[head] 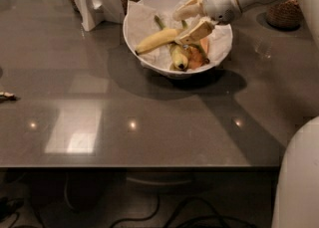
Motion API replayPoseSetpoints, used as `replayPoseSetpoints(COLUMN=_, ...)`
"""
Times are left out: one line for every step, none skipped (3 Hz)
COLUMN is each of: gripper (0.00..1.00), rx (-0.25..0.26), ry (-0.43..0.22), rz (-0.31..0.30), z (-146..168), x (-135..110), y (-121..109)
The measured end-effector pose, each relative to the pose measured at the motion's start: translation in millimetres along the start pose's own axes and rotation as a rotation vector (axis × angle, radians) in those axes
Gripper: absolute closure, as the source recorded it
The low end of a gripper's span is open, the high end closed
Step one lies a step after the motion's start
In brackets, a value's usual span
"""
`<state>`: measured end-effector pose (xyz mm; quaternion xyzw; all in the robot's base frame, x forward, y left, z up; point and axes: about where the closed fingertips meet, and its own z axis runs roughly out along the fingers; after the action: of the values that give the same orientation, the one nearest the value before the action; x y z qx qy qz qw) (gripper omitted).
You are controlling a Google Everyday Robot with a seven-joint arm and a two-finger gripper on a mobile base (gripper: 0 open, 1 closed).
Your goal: Pick banana from white bowl
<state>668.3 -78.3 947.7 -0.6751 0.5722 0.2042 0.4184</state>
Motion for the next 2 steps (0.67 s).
replayPoseSetpoints(gripper=0.47, rx=-0.015, ry=-0.014, rz=0.004, z=14, x=-1, y=-5)
replayPoseSetpoints(gripper=0.49, rx=-0.031, ry=-0.023, rz=0.015, z=28, x=-1, y=-9)
